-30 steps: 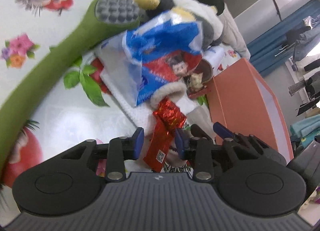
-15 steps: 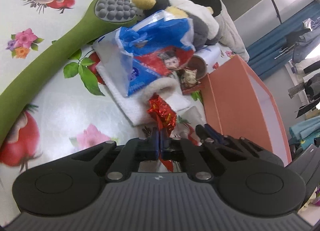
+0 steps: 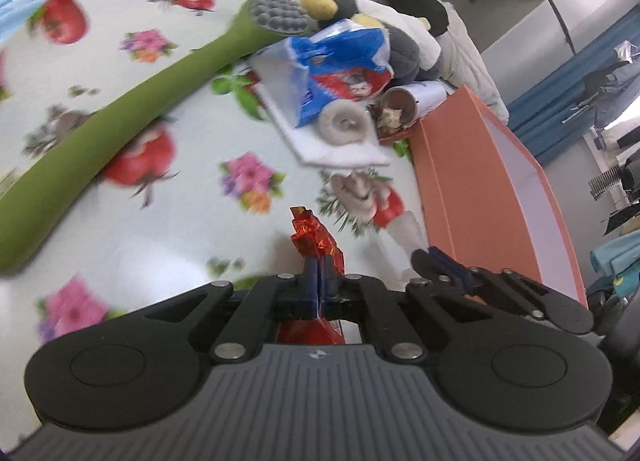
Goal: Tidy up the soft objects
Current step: 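Lift the red packet with the left tool while right grasps the frosted plastic bottle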
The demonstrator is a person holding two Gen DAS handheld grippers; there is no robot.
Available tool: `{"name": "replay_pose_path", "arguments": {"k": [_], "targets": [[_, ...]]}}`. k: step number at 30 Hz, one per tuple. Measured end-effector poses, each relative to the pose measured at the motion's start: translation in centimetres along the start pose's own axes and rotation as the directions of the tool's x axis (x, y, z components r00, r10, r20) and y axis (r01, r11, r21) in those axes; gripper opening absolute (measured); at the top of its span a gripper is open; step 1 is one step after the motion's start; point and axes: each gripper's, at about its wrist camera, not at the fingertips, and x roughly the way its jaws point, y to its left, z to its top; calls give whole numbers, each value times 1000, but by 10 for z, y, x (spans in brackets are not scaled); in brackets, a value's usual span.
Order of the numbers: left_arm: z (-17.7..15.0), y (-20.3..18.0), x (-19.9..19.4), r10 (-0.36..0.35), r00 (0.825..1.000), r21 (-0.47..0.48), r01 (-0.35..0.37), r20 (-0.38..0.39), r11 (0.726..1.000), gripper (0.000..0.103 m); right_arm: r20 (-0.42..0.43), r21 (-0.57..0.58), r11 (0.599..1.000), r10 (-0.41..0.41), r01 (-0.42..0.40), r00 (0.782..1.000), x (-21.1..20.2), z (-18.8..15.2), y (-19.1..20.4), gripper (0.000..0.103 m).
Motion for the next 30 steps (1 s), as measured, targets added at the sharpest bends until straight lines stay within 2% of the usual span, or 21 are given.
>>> {"name": "replay_pose_path", "arguments": {"k": [6,9,13,15,16,17,18,19,20,21,22,26,30], "targets": [[-28,10,-32,42,999,12,-42,16,999,2,-23,-11,998,65,-65,998,-30,-17,7,9],[-38,13,-36,60,998,11,-60,7,998,2,-42,-14,995,97,-98,994,-35,-25,8,9],[-45,16,-35,102,995,25,-102,-6,994,3,-67,52,987,158,-155,985,-33,-29,-1,11],[-44,17,-31,116,993,31,-116,-17,993,8,-68,77,978,197,-191,978,-32,-28,-5,13],[-43,17,-31,112,993,33,-111,-20,993,15,-71,95,971,226,-219,972,-31,-27,-8,13],[-43,18,-31,109,994,31,-108,-19,994,32,-74,122,961,257,-247,964,-30,-27,-12,14],[-42,18,-31,108,994,30,-108,-19,994,42,-78,146,951,284,-271,956,-29,-27,-15,17],[-41,18,-31,111,994,32,-110,-19,993,52,-81,168,940,314,-298,946,-28,-27,-18,28],[-41,18,-31,113,993,38,-113,-12,993,52,-83,187,931,334,-315,939,-27,-27,-21,34],[-40,17,-32,114,993,45,-113,-6,993,52,-79,207,923,345,-323,935,-27,-28,-24,45],[-40,17,-32,113,994,50,-112,-7,992,52,-74,223,919,347,-324,935,-26,-28,-26,50],[-37,14,-29,107,994,64,-106,-14,992,52,-75,267,907,357,-326,931,-18,-28,-32,50],[-32,8,-27,88,996,84,-86,-22,993,56,-71,257,893,399,-370,914,-12,-27,-29,50]]}}
